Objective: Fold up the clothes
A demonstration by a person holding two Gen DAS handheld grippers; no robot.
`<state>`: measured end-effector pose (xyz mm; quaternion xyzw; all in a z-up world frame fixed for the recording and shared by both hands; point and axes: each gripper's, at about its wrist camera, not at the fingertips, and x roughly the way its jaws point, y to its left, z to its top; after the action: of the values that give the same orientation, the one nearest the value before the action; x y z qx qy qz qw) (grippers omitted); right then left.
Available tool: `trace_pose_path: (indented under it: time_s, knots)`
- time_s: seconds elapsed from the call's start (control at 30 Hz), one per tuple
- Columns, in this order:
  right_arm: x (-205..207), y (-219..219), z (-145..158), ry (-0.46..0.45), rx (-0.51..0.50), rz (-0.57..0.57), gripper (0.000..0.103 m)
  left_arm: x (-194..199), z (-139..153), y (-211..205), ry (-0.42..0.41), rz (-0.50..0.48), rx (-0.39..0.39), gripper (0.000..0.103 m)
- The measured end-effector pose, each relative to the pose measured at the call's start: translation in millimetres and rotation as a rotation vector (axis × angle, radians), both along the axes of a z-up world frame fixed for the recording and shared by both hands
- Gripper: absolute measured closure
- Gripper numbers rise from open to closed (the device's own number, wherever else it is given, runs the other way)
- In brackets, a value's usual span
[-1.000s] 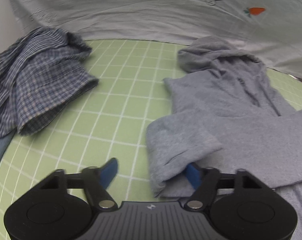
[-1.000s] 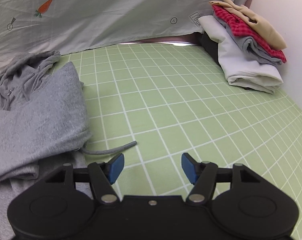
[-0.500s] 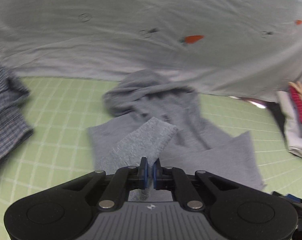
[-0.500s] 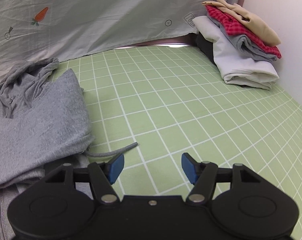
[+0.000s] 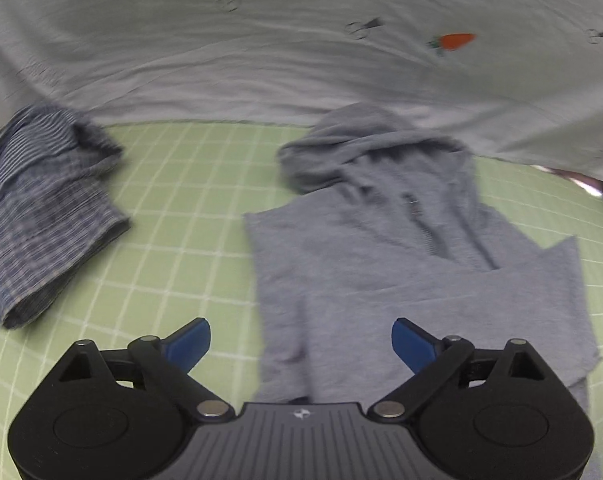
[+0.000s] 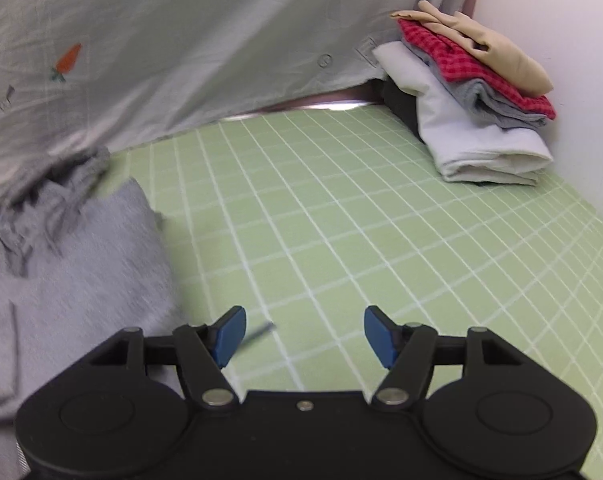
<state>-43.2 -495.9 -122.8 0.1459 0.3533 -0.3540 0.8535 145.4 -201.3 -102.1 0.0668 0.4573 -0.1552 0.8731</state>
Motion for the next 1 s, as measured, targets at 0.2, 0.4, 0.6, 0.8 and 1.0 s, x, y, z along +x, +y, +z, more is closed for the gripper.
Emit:
trace_pose_path:
  time_s: [0.2, 0.4, 0.6, 0.8, 1.0]
  knots:
    - [55.8, 37.5, 15.7, -0.058, 0.012, 0.206, 0.027, 6.6, -23.4, 13.4, 0.067, 0.06, 0.076, 0.004]
    - [99.0, 83.0, 6.3, -0.066, 0.132, 0.432, 0.036, 6.8, -41.4, 7.9, 0.129, 0.06, 0.096, 0.003]
    - [116.3, 112.4, -18.3, 0.015, 0.212, 0.555, 0.05, 10.1, -51.0, 6.2, 0.159, 0.067, 0.087, 0.0]
    - [121.3, 126.0, -28.2, 0.065, 0.223, 0.606, 0.058, 13.7, -54.9, 8.6, 0.176, 0.066, 0.058, 0.0]
    - [125.1, 132.7, -30.3, 0.083, 0.225, 0.639, 0.07, 17.3, -58.9, 11.1, 0.194, 0.066, 0.029, 0.0]
